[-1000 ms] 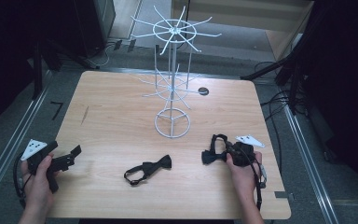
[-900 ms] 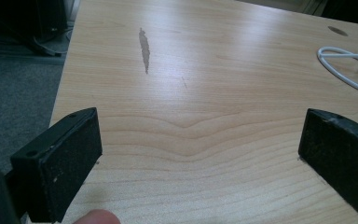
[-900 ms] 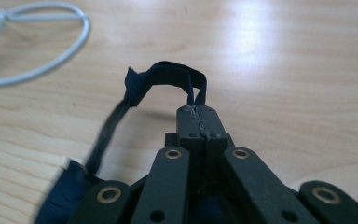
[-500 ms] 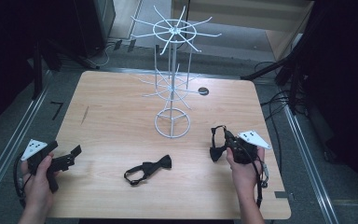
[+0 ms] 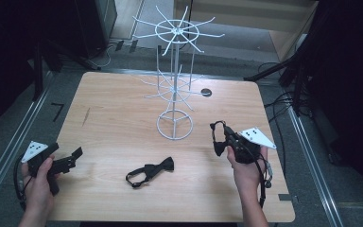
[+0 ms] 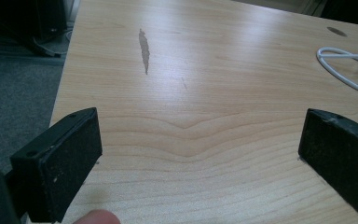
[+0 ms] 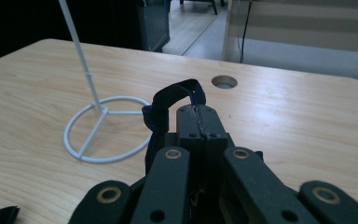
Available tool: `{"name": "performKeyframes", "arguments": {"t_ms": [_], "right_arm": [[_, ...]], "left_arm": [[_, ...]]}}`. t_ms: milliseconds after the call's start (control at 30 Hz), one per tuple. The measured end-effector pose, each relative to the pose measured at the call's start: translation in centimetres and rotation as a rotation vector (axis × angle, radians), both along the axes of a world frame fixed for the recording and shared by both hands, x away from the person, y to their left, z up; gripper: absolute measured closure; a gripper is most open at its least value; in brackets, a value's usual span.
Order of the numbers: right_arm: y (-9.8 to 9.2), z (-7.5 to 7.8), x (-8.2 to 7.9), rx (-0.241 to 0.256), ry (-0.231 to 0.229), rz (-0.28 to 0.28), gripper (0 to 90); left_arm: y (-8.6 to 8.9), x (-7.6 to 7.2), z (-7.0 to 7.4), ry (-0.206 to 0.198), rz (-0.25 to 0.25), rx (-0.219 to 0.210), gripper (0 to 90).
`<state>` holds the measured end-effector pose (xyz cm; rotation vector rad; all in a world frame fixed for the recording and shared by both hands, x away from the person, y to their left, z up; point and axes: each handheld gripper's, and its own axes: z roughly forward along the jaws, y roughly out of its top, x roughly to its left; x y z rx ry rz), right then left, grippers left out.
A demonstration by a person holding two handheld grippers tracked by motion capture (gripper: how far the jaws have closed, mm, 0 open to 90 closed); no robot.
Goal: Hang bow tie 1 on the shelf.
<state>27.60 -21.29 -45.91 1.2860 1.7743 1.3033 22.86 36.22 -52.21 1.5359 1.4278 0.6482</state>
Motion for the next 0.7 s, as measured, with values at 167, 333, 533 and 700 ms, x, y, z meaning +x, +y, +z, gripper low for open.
{"name": "performKeyframes", "arguments": {"t_ms": [167,333,533,700], "right_arm": [[0.5,0.8,-0.3,0.009,-0.028,0.024,90.0],[1.1,1.6,-0.6,0.012,-0.050,0.053,90.0],[1.8,2.2,-0.8,0.010,-0.060,0.082,90.0],[2.6,2.6,-1.0,0.004,-0.064,0.114,90.0]], "left_arm": [[0.0,0.0,0.0,0.001,0.000,0.001,0.0],[0.0,0.0,0.0,0.002,-0.001,0.002,0.0],[0.0,0.0,0.0,0.002,-0.001,0.002,0.0],[0.0,0.0,0.0,0.001,-0.004,0.003,0.0]]}}
